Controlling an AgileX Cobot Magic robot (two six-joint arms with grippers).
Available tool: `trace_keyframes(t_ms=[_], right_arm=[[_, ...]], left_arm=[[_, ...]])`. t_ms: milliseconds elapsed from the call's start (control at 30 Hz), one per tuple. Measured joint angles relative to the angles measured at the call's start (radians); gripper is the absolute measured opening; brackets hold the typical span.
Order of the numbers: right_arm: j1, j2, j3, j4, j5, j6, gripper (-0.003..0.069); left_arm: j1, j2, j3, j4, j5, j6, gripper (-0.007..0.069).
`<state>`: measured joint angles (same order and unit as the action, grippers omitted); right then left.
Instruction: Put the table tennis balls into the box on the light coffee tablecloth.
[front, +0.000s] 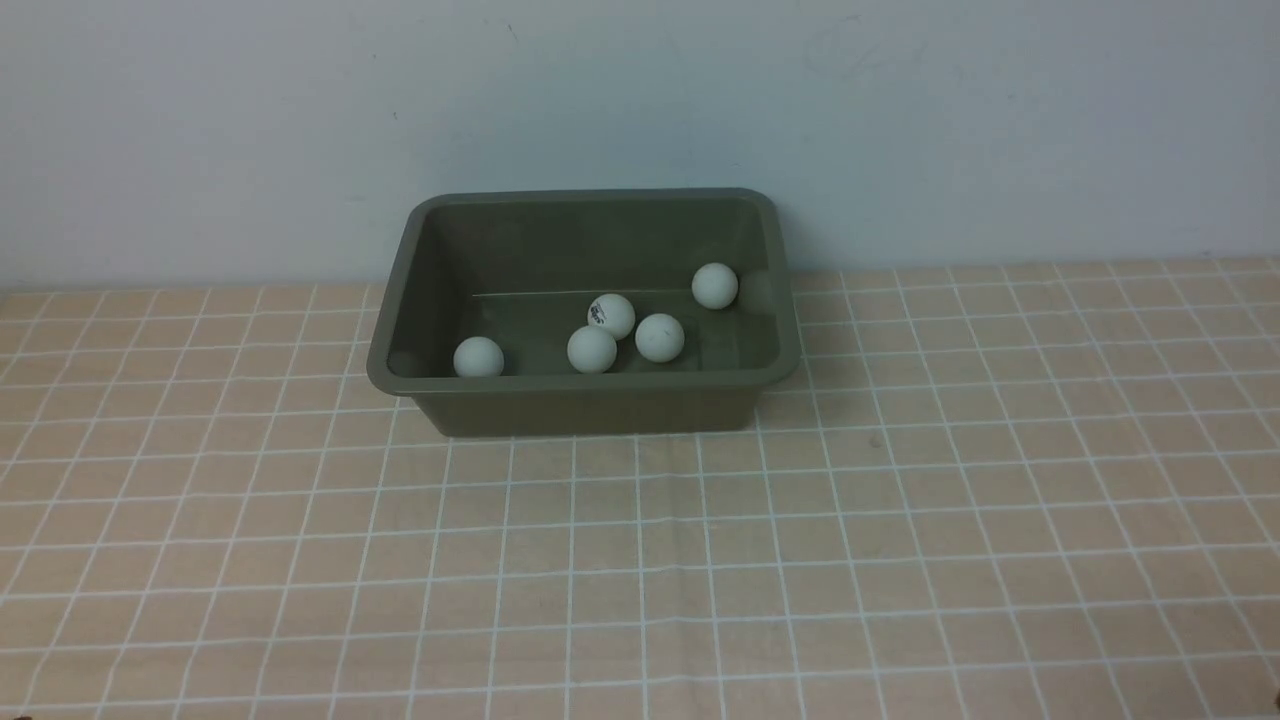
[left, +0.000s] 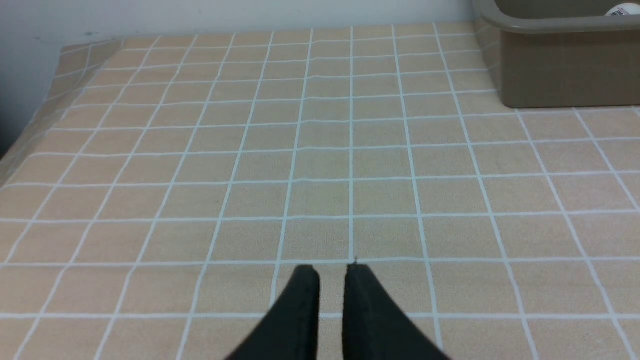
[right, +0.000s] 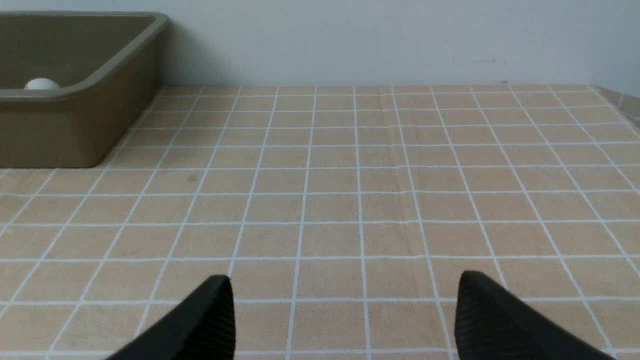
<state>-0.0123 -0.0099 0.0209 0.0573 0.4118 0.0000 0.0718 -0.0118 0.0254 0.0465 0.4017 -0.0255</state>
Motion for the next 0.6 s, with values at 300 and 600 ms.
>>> trace_keyframes(t_ms=[300,600], right_arm=[[-0.007,0.000,0.000,-0.019,-0.001,0.028,0.0534],[-0.007,0.000,0.000,-0.019,-0.002,0.028,0.0534]], left_arm=[[0.000,0.000,0.000,0.000,0.000,0.000,0.0024],[0.000,0.000,0.000,0.000,0.000,0.000,0.0024]])
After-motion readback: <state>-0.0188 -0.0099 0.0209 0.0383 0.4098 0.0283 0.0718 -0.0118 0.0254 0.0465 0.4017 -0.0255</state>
